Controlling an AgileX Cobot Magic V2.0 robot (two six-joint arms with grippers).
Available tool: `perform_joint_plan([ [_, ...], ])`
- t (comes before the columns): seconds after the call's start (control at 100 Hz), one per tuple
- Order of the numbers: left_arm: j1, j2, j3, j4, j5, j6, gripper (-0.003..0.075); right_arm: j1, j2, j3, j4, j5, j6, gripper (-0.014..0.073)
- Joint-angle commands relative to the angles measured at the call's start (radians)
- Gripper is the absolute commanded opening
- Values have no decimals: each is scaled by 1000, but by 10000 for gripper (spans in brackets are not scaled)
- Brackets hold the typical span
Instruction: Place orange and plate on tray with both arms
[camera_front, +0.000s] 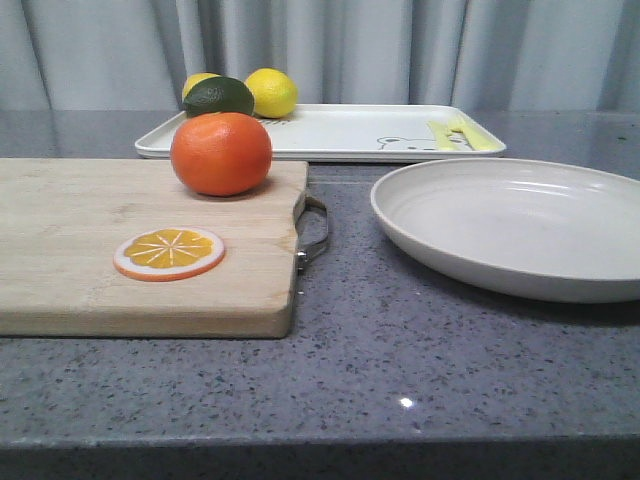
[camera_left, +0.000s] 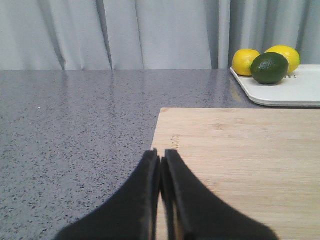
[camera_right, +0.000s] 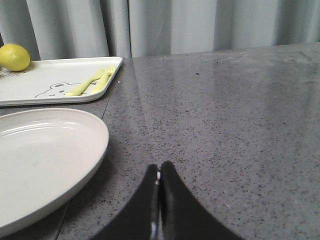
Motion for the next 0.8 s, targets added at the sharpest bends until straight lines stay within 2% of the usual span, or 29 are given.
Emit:
perform_joint_plan([
  [0.0,0,-34,8,-11,-77,-3,-20,-7,-12,-23,-4,-79,1,-68],
  [0.25,-2,-34,8,-11,-79,-3,-20,-7,-12,-23,-4,-138,1,-68],
  [0.51,-2,-34,1,-42,-181,-3,-20,-7,-10,-24,-14,-242,1,-67],
  [0.62,-2,-26,-14,-49,-210,-3,-20,-6,-6,-38,-14,-226,1,-67],
  [0.79,-2,24,-86,-83,-210,-3,-20,-6,37,-133,-14,-121,1,-64],
])
